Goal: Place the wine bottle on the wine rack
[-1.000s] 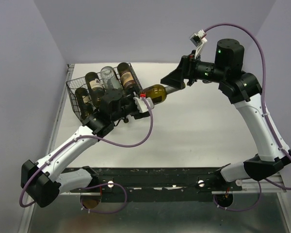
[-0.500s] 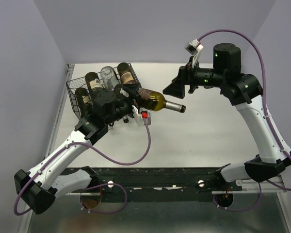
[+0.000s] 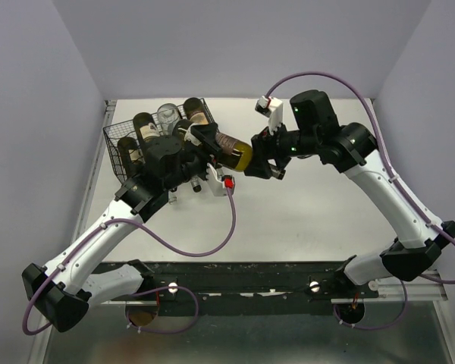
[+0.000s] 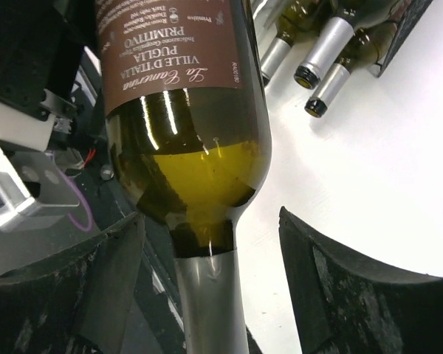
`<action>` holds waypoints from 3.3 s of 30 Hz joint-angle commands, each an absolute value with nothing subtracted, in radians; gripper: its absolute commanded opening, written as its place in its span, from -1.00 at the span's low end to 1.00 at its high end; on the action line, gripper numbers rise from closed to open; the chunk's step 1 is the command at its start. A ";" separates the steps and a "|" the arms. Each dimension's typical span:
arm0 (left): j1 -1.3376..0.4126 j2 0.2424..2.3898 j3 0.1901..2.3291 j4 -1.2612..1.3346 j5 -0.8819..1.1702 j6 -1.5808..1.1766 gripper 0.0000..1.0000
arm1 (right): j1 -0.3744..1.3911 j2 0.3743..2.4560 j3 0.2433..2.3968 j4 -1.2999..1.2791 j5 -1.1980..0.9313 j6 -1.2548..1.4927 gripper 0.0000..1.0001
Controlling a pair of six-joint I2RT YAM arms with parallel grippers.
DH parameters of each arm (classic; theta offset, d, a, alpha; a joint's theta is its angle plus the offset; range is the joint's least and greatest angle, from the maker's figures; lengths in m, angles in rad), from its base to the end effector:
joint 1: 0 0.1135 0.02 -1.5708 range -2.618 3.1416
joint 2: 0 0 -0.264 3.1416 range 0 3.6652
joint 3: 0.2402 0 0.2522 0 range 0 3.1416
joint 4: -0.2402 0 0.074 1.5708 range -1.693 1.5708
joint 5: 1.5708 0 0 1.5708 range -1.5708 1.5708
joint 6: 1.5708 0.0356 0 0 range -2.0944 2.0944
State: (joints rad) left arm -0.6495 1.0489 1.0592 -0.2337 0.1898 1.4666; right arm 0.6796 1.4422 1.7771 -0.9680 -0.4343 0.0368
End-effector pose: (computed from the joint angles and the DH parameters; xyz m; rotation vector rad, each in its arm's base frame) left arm 0.1863 -0.1499 0.3807 1.6393 0.7656 0.4146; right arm 0.2111 0.1898 0.4496 -0.9540 2.0654 0.8687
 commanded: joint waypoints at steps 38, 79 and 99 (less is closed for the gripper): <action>-0.699 0.829 0.908 -0.040 0.084 1.097 0.98 | 0.782 1.431 1.710 -0.585 0.097 0.336 -0.99; -0.698 0.569 1.474 -0.583 -0.229 -0.038 0.98 | 1.200 2.192 2.112 0.047 0.353 0.696 -0.99; -0.699 0.407 1.359 -0.650 -0.209 -0.055 0.98 | 1.229 2.585 2.522 0.132 0.466 0.742 -0.99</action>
